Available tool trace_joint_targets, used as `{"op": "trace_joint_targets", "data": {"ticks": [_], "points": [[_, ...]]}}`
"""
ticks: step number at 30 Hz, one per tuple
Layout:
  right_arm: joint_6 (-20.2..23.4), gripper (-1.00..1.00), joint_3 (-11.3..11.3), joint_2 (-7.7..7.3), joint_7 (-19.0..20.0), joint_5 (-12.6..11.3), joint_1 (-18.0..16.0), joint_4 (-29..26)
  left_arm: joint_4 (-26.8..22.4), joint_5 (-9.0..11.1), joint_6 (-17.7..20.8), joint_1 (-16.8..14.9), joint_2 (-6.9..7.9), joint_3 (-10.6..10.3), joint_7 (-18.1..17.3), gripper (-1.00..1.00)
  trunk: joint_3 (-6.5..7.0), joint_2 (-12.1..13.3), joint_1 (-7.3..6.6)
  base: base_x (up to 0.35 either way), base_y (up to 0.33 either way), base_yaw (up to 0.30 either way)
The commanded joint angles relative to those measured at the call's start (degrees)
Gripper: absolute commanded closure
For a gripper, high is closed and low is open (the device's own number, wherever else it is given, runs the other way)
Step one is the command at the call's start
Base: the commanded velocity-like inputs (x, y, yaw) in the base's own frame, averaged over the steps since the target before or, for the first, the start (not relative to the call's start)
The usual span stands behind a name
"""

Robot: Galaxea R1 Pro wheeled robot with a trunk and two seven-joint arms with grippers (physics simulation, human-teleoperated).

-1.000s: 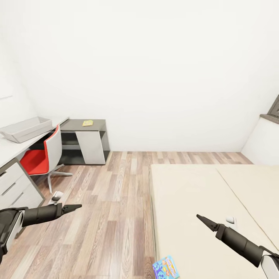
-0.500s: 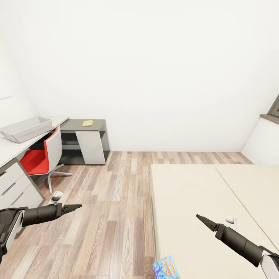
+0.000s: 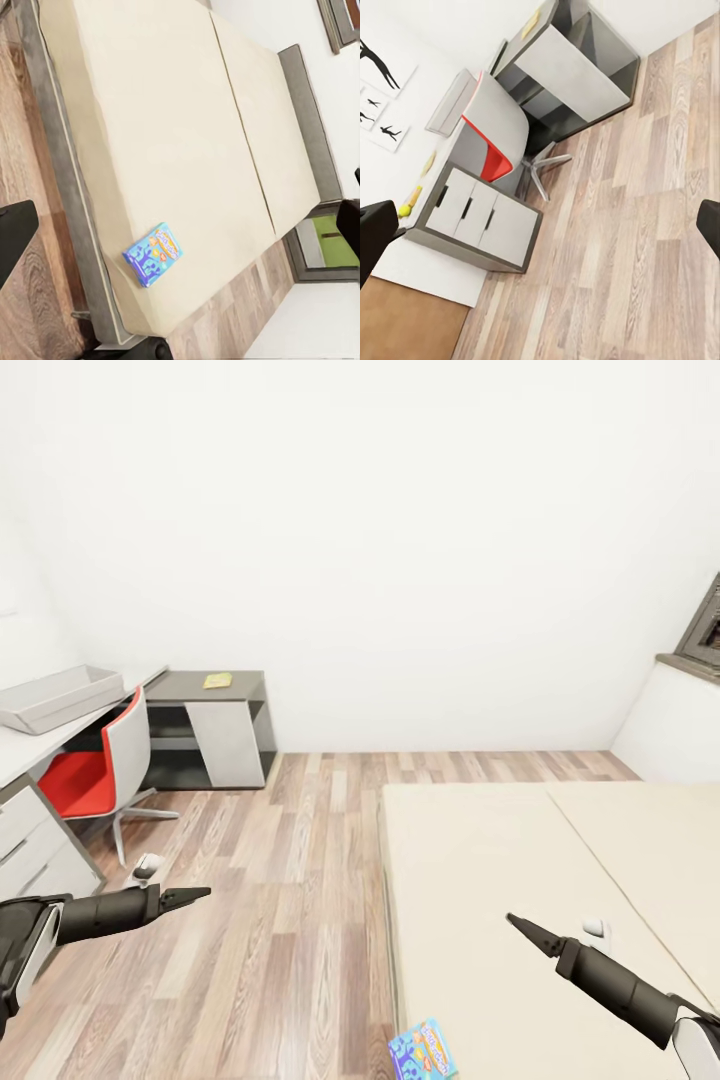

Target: Put all the toys in the child's room - the three board games (two on the bed and one on the table), the two jigsaw puzzles on the table, and the tennis ball on the table - inside the toy box on the table in the child's room.

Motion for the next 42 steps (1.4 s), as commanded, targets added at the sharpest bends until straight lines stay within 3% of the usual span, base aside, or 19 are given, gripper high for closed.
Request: {"op": "trace_joint_targets", "data": {"ticks": [1, 17, 42], "points": [[0.4, -1.00, 0.0, -0.01, 0.0, -0.3, -0.1, 0.0, 0.0, 0.0, 0.6, 0.0, 0.01, 0.0, -0.2, -1.00, -0.06, -0.1, 0.04, 0.000, 0.000, -0.191], [0.3, -1.00, 0.0, 0.03, 0.0, -0.2, -0.1, 0.0, 0.0, 0.0, 0.6, 0.0, 0.04, 0.1, -0.2, -1.00, 0.47, -0.1, 0.04, 0.000, 0.000, -0.062], [0.3, -1.00, 0.1, -0.01, 0.0, -0.2, -0.1, 0.0, 0.0, 0.1, 0.6, 0.0, 0.12, 0.1, -0.2, -1.00, 2.71, -0.1, 0.04, 0.000, 0.000, -0.001]]}}
